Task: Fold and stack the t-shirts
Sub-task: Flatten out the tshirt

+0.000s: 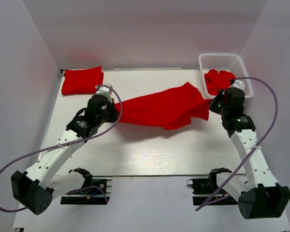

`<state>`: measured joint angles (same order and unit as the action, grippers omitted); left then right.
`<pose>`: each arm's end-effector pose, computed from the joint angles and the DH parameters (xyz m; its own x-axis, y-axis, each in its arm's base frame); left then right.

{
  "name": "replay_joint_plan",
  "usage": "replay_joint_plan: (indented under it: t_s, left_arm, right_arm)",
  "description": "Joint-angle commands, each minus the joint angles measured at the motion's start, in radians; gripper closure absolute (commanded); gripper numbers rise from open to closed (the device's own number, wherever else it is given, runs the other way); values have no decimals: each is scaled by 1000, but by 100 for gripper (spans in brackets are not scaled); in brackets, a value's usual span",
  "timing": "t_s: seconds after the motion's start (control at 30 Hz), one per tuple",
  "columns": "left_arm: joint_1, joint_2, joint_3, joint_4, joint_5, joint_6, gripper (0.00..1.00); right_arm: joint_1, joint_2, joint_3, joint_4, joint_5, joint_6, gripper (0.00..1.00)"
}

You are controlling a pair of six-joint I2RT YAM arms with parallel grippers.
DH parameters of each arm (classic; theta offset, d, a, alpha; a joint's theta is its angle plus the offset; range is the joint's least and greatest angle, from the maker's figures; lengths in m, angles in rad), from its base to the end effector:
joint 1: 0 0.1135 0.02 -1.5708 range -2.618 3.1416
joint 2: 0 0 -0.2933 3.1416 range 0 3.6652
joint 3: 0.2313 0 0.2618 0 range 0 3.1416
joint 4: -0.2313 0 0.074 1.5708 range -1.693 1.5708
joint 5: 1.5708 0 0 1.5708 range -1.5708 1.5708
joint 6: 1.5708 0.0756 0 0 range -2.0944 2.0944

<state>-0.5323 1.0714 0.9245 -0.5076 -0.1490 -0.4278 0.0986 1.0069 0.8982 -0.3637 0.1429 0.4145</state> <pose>0.2284 -0.1215 0.3025 -0.6434 -0.0972 -0.7594 0.1467 0.9579 -0.2469 0.2554 0.0144 0.3257 -0.4029 0.3607 -0.8412 0.2087 0.9310 0.2993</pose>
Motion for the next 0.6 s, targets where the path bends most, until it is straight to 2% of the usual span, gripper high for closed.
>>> replay_joint_plan:
  t_s: [0.0, 0.3, 0.4, 0.43, 0.57]
  left_arm:
    - [-5, -70, 106, 21, -43, 49, 100]
    - [17, -128, 306, -52, -375, 55, 100]
    - [17, -65, 385, -97, -497, 64, 100]
    - [17, -41, 402, -109, -535, 64, 100]
    - [26, 85, 473, -153, -535, 64, 100]
  right_arm:
    - [0, -37, 132, 6, 78, -22, 100]
    - [-3, -39, 405, 19, 296, -127, 100]
    - [-5, 33, 487, -26, 366, -151, 100]
    - [-2, 118, 539, -73, 379, -161, 100]
    - [-8, 306, 736, -234, 353, -186, 100]
